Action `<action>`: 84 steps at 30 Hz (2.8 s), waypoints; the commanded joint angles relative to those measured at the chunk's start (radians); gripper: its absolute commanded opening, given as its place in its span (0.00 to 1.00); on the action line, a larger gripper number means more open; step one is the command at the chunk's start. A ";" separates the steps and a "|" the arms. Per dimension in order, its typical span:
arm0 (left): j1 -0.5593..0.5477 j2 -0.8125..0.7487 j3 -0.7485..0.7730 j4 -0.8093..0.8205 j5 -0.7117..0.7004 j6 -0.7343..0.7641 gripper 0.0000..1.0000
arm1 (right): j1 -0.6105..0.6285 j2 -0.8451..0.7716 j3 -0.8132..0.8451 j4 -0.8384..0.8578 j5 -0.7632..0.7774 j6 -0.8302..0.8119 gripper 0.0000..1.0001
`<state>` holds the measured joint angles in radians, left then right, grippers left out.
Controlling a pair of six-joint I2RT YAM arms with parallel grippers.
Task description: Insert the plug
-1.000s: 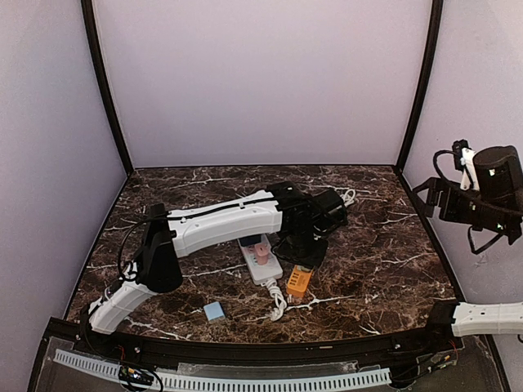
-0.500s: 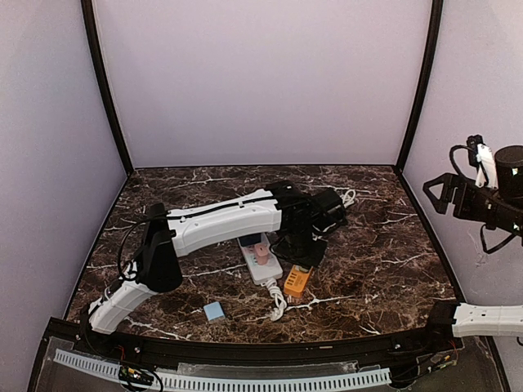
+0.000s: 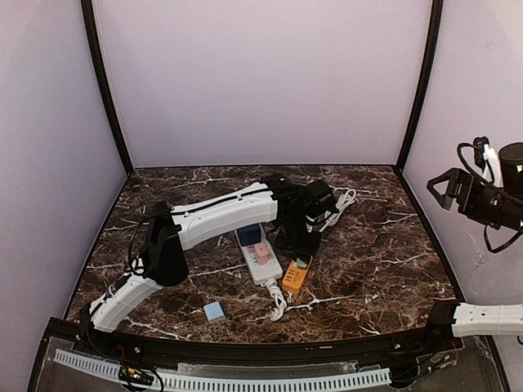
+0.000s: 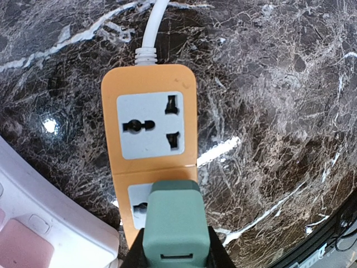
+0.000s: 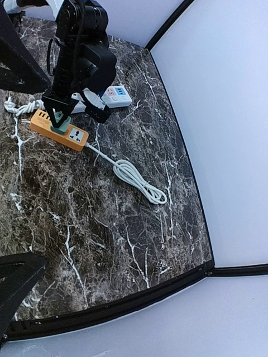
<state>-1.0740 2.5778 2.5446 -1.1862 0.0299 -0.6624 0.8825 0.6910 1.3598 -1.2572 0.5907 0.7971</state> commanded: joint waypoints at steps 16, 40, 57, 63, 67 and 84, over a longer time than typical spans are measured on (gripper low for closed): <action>0.026 0.081 -0.048 -0.110 -0.032 0.066 0.27 | -0.004 0.069 -0.018 0.072 -0.020 0.079 0.99; 0.040 -0.312 -0.053 -0.103 0.106 0.103 0.84 | -0.004 0.105 -0.081 0.270 0.033 -0.082 0.99; 0.028 -0.776 -0.694 -0.139 -0.080 -0.137 0.78 | -0.005 0.188 -0.198 0.510 -0.095 -0.269 0.99; 0.026 -0.889 -0.901 -0.131 -0.066 -0.295 0.77 | -0.007 0.213 -0.227 0.571 -0.138 -0.289 0.98; 0.014 -0.913 -0.969 -0.126 -0.064 -0.384 0.76 | -0.007 0.228 -0.246 0.614 -0.175 -0.309 0.99; -0.075 -0.922 -1.191 0.065 -0.048 -0.715 0.77 | -0.008 0.229 -0.300 0.668 -0.262 -0.481 0.99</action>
<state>-1.1236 1.6825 1.3827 -1.1778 -0.0177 -1.2690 0.8814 0.9379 1.0859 -0.6308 0.3580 0.3649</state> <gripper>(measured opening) 0.769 0.986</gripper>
